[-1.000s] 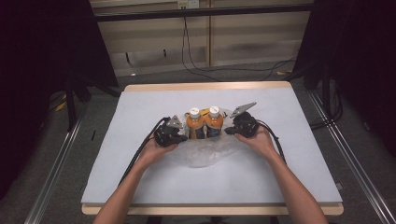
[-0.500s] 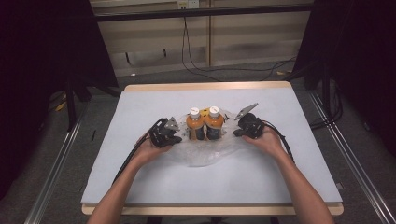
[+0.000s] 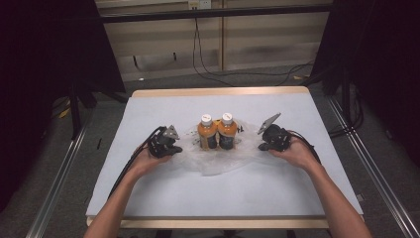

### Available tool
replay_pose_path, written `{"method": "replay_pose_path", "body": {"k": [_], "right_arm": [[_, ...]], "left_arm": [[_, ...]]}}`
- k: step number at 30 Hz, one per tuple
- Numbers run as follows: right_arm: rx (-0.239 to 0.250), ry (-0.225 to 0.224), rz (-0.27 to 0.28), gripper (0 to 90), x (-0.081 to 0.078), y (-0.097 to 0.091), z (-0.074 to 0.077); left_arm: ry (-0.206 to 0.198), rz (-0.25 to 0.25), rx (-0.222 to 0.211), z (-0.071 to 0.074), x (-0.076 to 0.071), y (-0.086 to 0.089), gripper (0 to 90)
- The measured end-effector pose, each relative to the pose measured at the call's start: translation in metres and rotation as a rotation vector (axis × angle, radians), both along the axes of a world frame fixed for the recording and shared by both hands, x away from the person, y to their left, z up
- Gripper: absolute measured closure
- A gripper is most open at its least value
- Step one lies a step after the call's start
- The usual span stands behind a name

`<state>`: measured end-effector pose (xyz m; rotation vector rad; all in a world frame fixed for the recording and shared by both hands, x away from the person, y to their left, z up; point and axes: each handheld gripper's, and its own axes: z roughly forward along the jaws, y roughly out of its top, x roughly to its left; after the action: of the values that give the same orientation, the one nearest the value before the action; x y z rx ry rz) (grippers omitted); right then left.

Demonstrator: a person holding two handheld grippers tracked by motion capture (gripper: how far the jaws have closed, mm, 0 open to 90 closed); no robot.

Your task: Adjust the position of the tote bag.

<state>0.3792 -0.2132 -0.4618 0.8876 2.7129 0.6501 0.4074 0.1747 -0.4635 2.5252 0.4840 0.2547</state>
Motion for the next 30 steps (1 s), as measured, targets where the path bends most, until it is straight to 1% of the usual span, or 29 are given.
{"method": "replay_pose_path", "body": {"k": [1,2,3,4,6,7,8,9,10,11,12,13,15,16,17,18,19,21,22,23,24,25,26,27,28,29,30], "right_arm": [[0.003,0.001,-0.001,90.0,0.0,0.0,0.0],[0.009,-0.001,-0.001,90.0,0.001,0.001,0.0],[0.013,-0.005,0.003,90.0,0.001,0.001,-0.001],[0.022,-0.002,-0.002,90.0,0.002,0.003,-0.001],[0.023,-0.008,0.005,90.0,0.002,0.004,-0.001],[0.024,-0.009,0.008,90.0,0.002,0.005,-0.001],[0.03,-0.006,0.004,90.0,0.002,0.006,0.0],[0.03,-0.01,0.011,90.0,0.002,0.007,0.0],[0.03,-0.009,0.009,90.0,0.002,0.008,0.0],[0.033,-0.014,0.01,90.0,0.002,0.009,0.0],[0.035,-0.012,0.01,90.0,0.002,0.01,0.0],[0.038,-0.015,0.011,90.0,0.003,0.011,0.001],[0.047,-0.024,0.016,90.0,0.003,0.013,0.002],[0.046,-0.025,0.023,90.0,0.004,0.014,0.002],[0.044,-0.032,0.031,90.0,0.005,0.017,0.003],[0.041,-0.031,0.03,90.0,0.005,0.018,0.003],[0.029,-0.038,0.034,90.0,0.006,0.019,0.003],[0.007,-0.045,0.044,90.0,0.008,0.021,0.001],[-0.001,-0.041,0.043,90.0,0.009,0.021,-0.001],[-0.005,-0.044,0.038,90.0,0.009,0.021,-0.002],[-0.003,-0.046,0.034,90.0,0.01,0.02,-0.002],[-0.017,-0.062,0.035,90.0,0.011,0.019,-0.002],[-0.042,-0.072,0.023,90.0,0.01,0.019,-0.002],[-0.062,-0.081,0.025,90.0,0.01,0.017,-0.002],[-0.087,-0.085,0.028,90.0,0.011,0.014,-0.001],[-0.104,-0.089,0.017,90.0,0.011,0.012,-0.001],[-0.109,-0.081,0.01,90.0,0.012,0.008,0.0]], "left_arm": [[0.001,-0.006,-0.01,0.001,0.0,-0.003,90.0],[-0.004,-0.001,-0.036,0.003,-0.002,-0.006,90.0],[-0.006,-0.019,-0.051,0.006,-0.002,-0.009,90.0],[-0.006,-0.021,-0.065,0.009,-0.003,-0.012,90.0],[-0.023,-0.034,-0.078,0.015,-0.005,-0.018,90.0],[-0.033,-0.048,-0.077,0.018,-0.005,-0.021,90.0],[-0.024,-0.057,-0.08,0.021,-0.005,-0.025,90.0],[-0.042,-0.072,-0.083,0.022,-0.006,-0.029,90.0],[-0.035,-0.094,-0.078,0.025,-0.005,-0.032,90.0],[-0.035,-0.101,-0.087,0.024,-0.006,-0.036,90.0],[-0.021,-0.116,-0.079,0.024,-0.006,-0.04,90.0],[-0.019,-0.116,-0.069,0.021,-0.006,-0.044,90.0],[-0.008,-0.134,-0.035,0.013,-0.006,-0.05,90.0],[-0.016,-0.136,-0.002,0.005,-0.006,-0.053,90.0],[-0.013,-0.141,0.02,0.002,-0.007,-0.054,90.0],[-0.014,-0.138,0.028,0.0,-0.007,-0.055,90.0],[-0.027,-0.138,0.036,-0.002,-0.008,-0.055,90.0],[-0.06,-0.135,0.087,0.001,-0.008,-0.056,90.0],[-0.057,-0.134,0.096,0.001,-0.008,-0.056,90.0],[-0.07,-0.137,0.121,0.001,-0.007,-0.055,90.0],[-0.075,-0.129,0.135,0.001,-0.006,-0.055,90.0],[-0.082,-0.125,0.159,0.002,-0.005,-0.053,90.0],[-0.085,-0.123,0.17,0.002,-0.004,-0.051,90.0],[-0.087,-0.123,0.182,0.003,-0.003,-0.049,90.0],[-0.092,-0.125,0.188,0.003,-0.001,-0.048,90.0],[-0.095,-0.117,0.187,0.003,-0.001,-0.046,90.0],[-0.085,-0.116,0.185,0.003,0.0,-0.044,90.0]]}}
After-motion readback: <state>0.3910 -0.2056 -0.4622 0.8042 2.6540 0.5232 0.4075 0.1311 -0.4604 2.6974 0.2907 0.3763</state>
